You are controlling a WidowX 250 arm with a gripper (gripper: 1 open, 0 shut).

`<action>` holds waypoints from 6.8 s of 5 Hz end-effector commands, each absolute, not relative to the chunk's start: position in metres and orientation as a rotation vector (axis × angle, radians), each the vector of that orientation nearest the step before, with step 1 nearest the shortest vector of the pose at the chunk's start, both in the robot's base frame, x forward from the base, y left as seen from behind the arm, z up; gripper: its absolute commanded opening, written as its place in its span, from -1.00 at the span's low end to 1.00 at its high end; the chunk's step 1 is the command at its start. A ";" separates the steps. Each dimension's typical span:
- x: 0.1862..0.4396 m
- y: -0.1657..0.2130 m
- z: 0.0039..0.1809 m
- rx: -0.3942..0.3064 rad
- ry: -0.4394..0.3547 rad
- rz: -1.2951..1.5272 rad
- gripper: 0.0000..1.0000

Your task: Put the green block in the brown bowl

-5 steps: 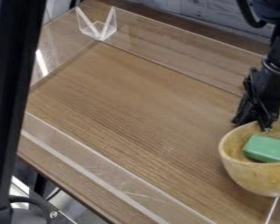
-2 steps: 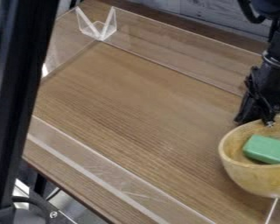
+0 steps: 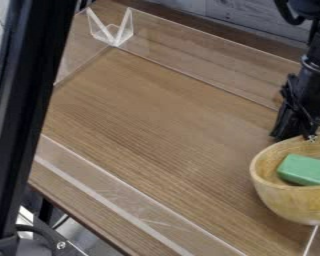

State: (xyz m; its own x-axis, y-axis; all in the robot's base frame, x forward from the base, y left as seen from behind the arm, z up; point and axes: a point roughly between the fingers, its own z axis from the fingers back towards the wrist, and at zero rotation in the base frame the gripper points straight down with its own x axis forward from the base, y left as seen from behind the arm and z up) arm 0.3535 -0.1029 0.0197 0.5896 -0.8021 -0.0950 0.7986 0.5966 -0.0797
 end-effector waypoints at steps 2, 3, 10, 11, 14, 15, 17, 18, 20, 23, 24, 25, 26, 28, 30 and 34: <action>0.343 -0.111 0.049 -0.031 0.101 -0.937 -1.00; 0.345 -0.108 0.058 -0.010 0.080 -0.912 -1.00; 0.353 -0.103 0.053 0.068 0.003 -0.902 -1.00; 0.352 -0.099 0.054 0.054 0.012 -0.900 -1.00; 0.345 -0.110 0.052 0.003 -0.002 -0.920 -1.00; 0.340 -0.114 0.053 -0.004 -0.010 -0.929 -1.00; 0.337 -0.119 0.053 0.009 -0.032 -0.950 -1.00; 0.339 -0.121 0.051 0.028 -0.047 -0.962 -1.00; 0.330 -0.127 0.052 0.048 -0.065 -0.952 -1.00; 0.332 -0.124 0.030 0.056 -0.065 -1.042 -1.00; 0.334 -0.120 0.030 0.049 -0.062 -1.050 1.00; 0.335 -0.116 0.031 0.040 -0.060 -1.057 1.00; 0.337 -0.110 0.033 0.029 -0.061 -1.059 1.00; 0.336 -0.107 0.033 0.076 -0.048 -1.089 1.00; 0.325 -0.106 0.032 0.097 -0.050 -1.064 -1.00; 0.310 -0.088 0.031 0.125 -0.077 -1.080 -1.00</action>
